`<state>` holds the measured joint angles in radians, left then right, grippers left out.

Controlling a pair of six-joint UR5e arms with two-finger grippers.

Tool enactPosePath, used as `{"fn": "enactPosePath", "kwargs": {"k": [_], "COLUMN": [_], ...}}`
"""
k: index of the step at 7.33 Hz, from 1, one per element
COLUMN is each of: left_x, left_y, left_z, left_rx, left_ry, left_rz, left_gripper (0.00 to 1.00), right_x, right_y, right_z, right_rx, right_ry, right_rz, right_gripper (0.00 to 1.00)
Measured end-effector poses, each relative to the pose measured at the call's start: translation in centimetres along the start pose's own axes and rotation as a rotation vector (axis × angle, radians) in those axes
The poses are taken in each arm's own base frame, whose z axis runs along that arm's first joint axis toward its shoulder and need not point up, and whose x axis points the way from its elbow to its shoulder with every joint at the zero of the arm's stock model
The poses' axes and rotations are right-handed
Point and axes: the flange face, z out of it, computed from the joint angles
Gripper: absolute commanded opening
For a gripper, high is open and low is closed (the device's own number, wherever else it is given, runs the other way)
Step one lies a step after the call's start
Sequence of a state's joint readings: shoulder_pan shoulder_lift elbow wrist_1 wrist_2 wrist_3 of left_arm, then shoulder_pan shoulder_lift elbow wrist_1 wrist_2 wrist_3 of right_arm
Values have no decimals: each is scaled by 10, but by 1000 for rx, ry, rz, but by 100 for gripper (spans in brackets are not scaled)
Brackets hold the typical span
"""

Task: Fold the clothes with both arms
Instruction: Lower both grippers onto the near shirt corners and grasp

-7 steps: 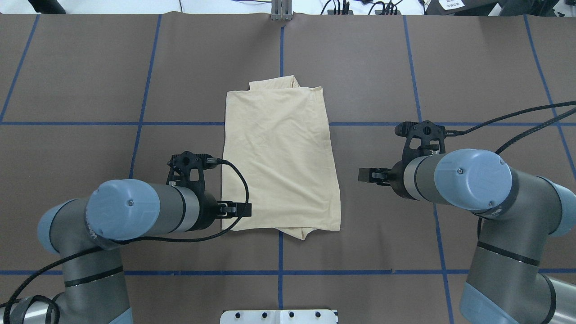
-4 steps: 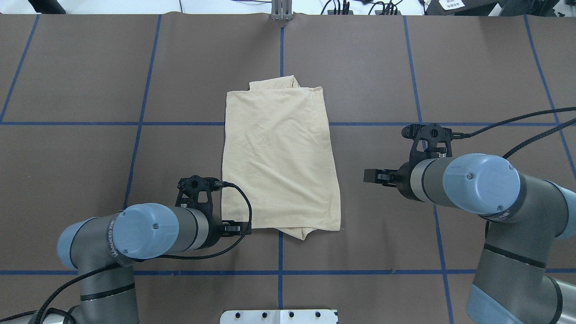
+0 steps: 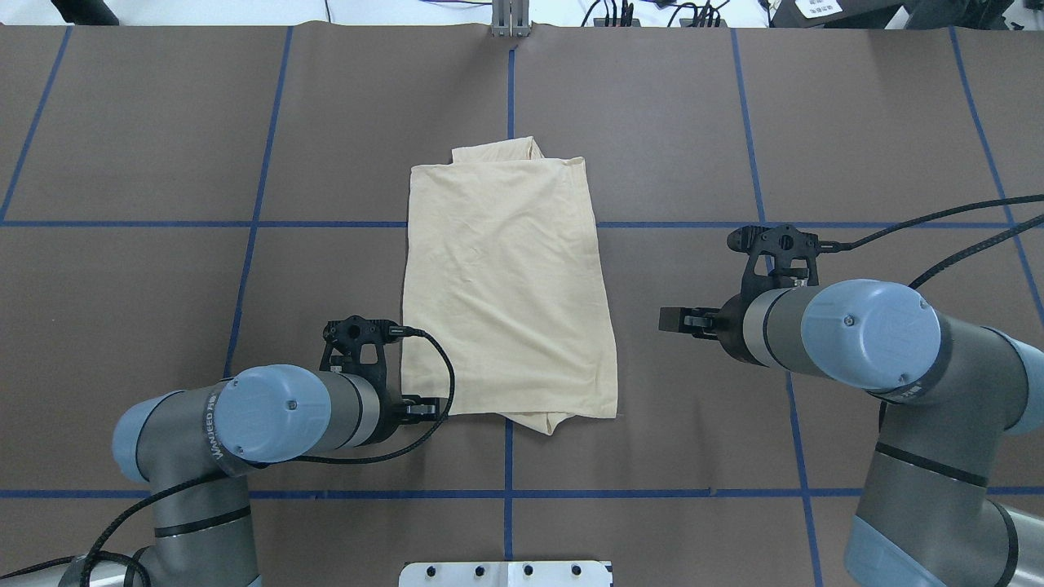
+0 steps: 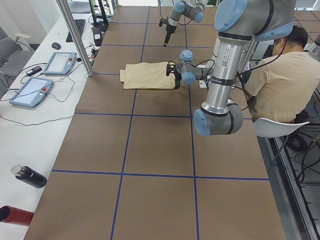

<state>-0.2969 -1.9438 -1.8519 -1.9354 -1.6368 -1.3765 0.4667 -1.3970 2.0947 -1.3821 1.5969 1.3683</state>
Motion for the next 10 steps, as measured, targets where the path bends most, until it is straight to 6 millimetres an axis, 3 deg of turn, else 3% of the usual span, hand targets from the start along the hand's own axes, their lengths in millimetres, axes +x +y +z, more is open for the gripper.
{"fn": "enactPosePath", "kwargs": {"k": [6, 7, 8, 9, 10], "left_x": [0, 0, -1, 0, 2], "left_y": [-8, -8, -8, -8, -8], "left_z": [18, 20, 22, 22, 21], "left_rx": [18, 18, 18, 18, 19], "left_ry": [-10, -6, -5, -2, 2], "left_rz": [-132, -133, -133, -134, -137], "left_gripper": [63, 57, 42, 16, 0], "right_x": [-3, -3, -3, -3, -4], "right_y": [3, 3, 3, 4, 3], "right_z": [1, 1, 1, 1, 1], "right_rx": [2, 1, 1, 1, 1], "right_ry": [-2, -2, -2, -2, -3], "right_rz": [-5, -6, -6, -6, -6], "right_gripper": [100, 100, 100, 100, 100]}}
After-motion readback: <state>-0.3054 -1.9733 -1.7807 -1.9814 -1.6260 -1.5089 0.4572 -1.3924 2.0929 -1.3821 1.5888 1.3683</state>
